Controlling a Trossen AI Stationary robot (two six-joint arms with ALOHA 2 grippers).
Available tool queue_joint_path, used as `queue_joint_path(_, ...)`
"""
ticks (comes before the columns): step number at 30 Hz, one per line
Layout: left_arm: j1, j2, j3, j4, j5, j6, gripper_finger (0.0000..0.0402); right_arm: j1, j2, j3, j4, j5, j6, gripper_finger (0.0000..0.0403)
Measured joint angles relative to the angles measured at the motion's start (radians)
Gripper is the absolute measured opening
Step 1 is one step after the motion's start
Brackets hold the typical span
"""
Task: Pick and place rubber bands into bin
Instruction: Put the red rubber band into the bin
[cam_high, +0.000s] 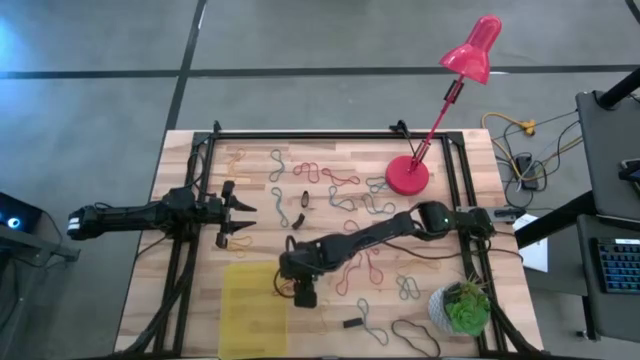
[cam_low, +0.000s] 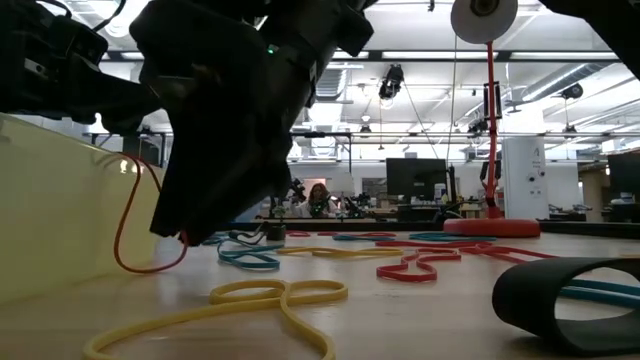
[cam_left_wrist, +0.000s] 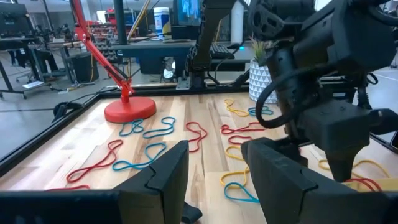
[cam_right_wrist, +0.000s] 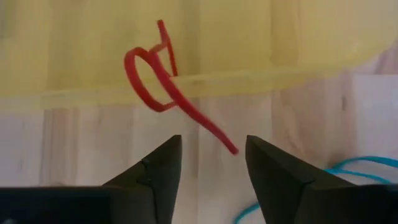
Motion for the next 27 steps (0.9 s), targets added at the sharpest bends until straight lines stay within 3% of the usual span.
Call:
queue_joint_path(9, 0.0, 0.0, 0.0, 0.0, 0.0, 0.0, 0.0151, -0.002, 0.0, -0.017, 0.076, 0.028, 0.006, 0.0123)
queue_joint_path(14, 0.0, 0.001, 0.0, 0.0, 0.0, 0.0, 0.0151, -0.003, 0.0, 0.037, -0.041, 0.027, -0.041, 0.0056)
queue_joint_path(17, 0.0, 0.0, 0.0, 0.0, 0.0, 0.0, 0.0151, -0.003, -0.003, 0.091, -0.134, 0.028, -0.089, 0.0016)
queue_joint_path(27, 0.0, 0.0, 0.0, 0.0, 0.0, 0.0, 0.0151, -0.027, -0.017, 0.414, -0.253, 0.058, -0.174, 0.0008)
